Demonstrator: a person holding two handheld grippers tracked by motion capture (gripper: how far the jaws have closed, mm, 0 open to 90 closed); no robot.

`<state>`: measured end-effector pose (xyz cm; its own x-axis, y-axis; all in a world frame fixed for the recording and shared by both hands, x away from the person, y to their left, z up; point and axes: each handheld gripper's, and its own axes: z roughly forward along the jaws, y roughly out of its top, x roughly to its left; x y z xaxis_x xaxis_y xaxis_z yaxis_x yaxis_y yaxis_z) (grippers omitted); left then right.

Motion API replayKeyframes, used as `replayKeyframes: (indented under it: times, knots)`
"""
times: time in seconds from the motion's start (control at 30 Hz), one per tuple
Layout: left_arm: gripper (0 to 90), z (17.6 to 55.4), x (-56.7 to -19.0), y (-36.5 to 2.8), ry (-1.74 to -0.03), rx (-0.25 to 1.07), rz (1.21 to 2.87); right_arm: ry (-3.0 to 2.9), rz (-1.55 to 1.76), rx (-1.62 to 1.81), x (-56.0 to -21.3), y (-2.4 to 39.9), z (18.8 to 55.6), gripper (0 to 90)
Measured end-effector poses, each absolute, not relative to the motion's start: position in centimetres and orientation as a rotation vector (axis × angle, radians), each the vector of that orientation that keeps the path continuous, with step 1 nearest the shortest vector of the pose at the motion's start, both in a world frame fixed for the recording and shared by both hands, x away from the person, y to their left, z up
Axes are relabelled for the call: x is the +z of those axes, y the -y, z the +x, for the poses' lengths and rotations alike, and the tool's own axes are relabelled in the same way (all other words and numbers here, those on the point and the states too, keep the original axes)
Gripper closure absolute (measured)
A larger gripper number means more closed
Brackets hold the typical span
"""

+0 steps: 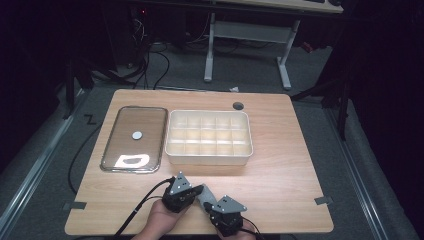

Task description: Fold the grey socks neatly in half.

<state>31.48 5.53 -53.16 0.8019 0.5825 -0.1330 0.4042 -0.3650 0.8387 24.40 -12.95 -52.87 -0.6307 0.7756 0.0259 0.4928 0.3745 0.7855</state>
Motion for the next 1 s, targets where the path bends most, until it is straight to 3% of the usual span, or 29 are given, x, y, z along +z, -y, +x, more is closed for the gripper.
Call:
replayKeyframes:
  times: [0.37,0.6,0.83,1.0]
  knots:
    - [90.0,31.3,-53.1,-5.9,-0.750,0.228,1.968,-2.355,1.078,1.084,-50.4,13.0,25.0,87.6]
    - [88.1,31.4,-53.1,-6.0,-0.747,0.214,1.959,-2.385,1.121,1.049,-47.6,13.7,26.9,73.6]
    - [88.0,31.4,-53.1,-6.0,-0.748,0.201,1.956,-2.533,1.199,0.908,-48.0,12.8,29.0,54.8]
    - [87.9,31.5,-53.1,-6.1,-0.746,0.188,1.958,-2.584,1.242,0.852,-48.3,12.7,29.9,49.2]
